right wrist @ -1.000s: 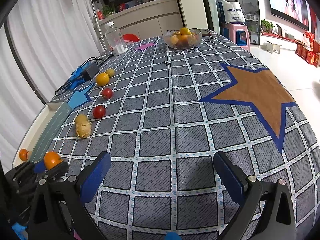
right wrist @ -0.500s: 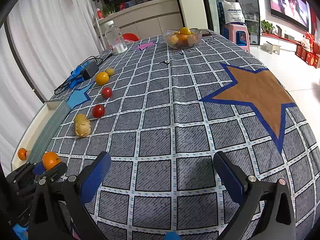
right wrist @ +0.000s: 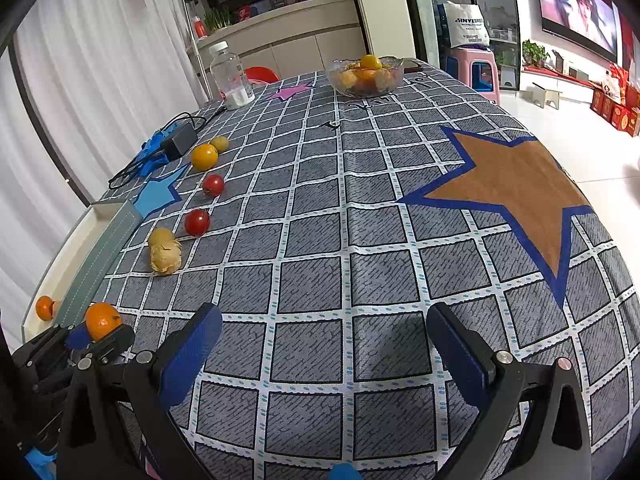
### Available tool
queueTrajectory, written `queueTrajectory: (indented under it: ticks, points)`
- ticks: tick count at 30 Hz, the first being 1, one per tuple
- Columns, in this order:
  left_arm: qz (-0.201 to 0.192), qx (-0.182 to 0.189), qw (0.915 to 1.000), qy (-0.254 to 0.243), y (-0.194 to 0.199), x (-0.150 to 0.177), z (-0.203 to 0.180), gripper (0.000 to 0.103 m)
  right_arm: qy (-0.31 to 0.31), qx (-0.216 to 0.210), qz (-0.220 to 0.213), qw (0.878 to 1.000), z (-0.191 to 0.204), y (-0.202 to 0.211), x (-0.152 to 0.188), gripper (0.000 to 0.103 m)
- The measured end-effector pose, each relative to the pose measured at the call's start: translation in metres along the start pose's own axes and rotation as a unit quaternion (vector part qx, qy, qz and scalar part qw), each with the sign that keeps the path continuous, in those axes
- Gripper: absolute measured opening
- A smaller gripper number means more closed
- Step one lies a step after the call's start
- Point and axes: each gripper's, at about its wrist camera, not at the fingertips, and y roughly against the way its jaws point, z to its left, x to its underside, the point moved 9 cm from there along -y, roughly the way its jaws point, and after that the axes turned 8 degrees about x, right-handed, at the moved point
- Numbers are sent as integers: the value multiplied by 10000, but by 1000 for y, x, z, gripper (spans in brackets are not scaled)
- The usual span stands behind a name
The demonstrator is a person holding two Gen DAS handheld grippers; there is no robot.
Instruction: Organize fruits
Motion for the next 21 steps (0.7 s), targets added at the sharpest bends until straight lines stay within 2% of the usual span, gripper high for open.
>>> queueTrajectory:
  ticks: [21]
  points:
    - [-11,85,10000,19,2,1,-2,40,71,97,30,9999,0,-2,2,103]
